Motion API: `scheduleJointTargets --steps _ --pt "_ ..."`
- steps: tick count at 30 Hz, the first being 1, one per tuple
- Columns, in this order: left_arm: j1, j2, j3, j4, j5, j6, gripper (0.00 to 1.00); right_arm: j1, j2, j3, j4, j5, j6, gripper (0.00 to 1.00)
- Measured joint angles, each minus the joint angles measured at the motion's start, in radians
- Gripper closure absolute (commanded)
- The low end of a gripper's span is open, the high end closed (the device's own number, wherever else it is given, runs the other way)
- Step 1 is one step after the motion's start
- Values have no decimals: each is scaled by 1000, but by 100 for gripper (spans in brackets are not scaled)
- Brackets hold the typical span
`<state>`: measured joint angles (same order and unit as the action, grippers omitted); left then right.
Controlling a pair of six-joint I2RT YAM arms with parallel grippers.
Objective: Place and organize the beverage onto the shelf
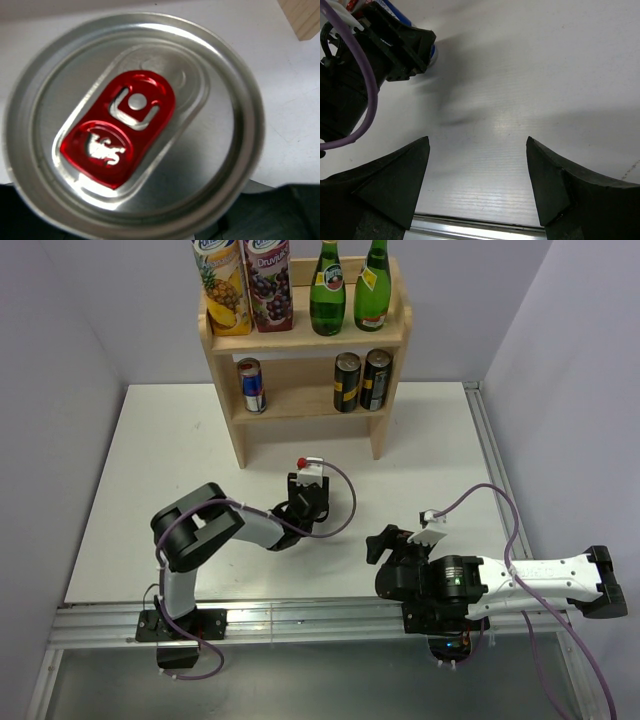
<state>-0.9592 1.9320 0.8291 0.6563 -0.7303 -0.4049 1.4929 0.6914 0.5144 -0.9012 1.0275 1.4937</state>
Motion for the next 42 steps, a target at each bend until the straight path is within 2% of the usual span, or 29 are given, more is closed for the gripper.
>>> scheduleJointTargets --steps 5,10,17,23,27,42 --pt "0 -80 0 -156 -5 -11 100 0 0 0 0 1 -2 16" --pt "3 -264 24 -346 -27 -8 100 0 0 0 0 4 -3 16" --pt "67 -396 258 -483 -11 40 100 0 -10 0 3 11 -3 16" --pt "142 -389 417 -527 1 97 100 0 -17 -3 4 13 0 16" --pt "186 -330 504 -547 23 120 100 0 -29 -18 6 12 1 16" --pt "275 -194 583 -571 53 165 100 0 -35 -19 9 12 1 17"
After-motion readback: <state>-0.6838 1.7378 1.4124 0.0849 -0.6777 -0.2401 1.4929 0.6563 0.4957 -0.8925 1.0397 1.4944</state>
